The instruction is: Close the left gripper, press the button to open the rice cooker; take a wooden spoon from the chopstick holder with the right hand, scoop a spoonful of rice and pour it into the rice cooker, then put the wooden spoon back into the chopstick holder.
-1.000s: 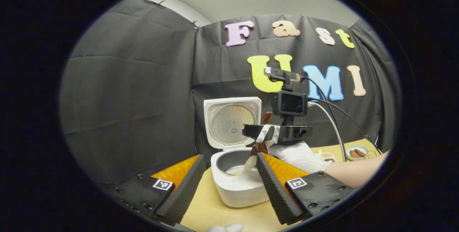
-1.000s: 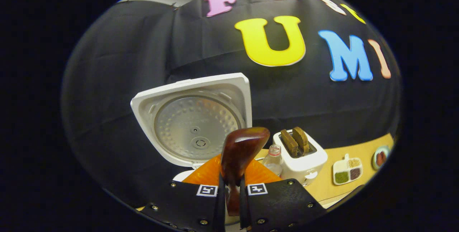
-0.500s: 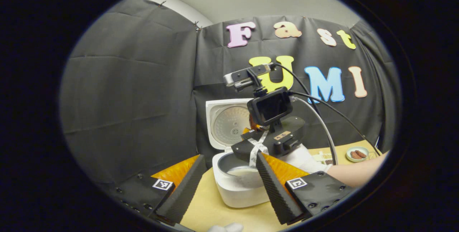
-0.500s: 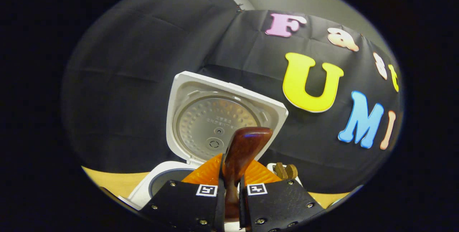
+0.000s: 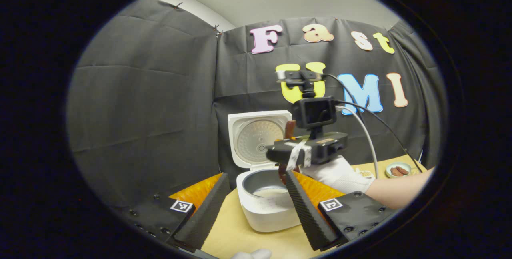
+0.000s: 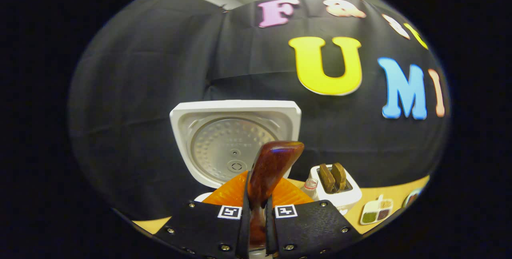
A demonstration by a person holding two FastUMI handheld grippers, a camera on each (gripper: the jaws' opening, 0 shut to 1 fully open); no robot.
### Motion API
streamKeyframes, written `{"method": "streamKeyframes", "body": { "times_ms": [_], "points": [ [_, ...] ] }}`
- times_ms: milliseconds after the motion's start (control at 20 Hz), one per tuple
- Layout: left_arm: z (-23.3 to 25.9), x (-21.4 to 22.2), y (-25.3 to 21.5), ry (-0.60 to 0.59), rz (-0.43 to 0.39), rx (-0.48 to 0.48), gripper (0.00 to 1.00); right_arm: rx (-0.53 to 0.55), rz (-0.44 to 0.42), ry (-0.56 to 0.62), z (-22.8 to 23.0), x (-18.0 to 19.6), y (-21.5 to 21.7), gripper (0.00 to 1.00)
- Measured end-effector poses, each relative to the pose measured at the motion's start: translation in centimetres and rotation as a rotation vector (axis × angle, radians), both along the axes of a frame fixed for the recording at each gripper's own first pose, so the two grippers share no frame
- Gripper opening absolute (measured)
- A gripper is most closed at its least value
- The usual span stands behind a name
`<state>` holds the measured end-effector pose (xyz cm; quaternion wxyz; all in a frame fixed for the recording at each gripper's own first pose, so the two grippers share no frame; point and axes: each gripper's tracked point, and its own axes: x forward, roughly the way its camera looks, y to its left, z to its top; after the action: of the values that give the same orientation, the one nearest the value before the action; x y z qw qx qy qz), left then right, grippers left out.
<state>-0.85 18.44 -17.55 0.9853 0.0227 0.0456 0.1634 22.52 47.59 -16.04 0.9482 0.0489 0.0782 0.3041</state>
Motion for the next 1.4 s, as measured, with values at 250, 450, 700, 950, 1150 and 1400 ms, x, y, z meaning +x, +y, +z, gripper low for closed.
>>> {"method": "streamKeyframes", "body": {
  "times_ms": [250, 450, 700, 950, 1150, 1400],
  "points": [
    [0.4, 0.1, -0.7, -0.006, -0.021, -0.007, 0.99, 0.336, -0.052, 0.255, 1.0, 1.8, -5.0, 0.16],
    [0.9, 0.5, -2.0, -0.012, -0.049, 0.0, 0.99, 0.455, -0.123, 0.324, 0.8, 2.9, -7.8, 0.16],
    [1.4, 0.6, -3.4, -0.017, -0.082, 0.009, 1.0, 0.478, -0.162, 0.325, 1.2, 3.4, -11.0, 0.16],
    [3.1, 0.8, -6.0, -0.044, -0.131, 0.025, 0.99, 0.504, -0.275, 0.278, 1.9, 4.6, -19.7, 0.16],
    [4.4, 1.2, -9.0, -0.068, -0.181, 0.033, 0.99, 0.491, -0.432, 0.218, 1.8, 5.7, -31.2, 0.16],
    [4.9, 1.4, -12.4, -0.068, -0.232, 0.032, 0.99, 0.472, -0.649, 0.181, 0.0, 5.5, -46.5, 0.16]
  ]
}}
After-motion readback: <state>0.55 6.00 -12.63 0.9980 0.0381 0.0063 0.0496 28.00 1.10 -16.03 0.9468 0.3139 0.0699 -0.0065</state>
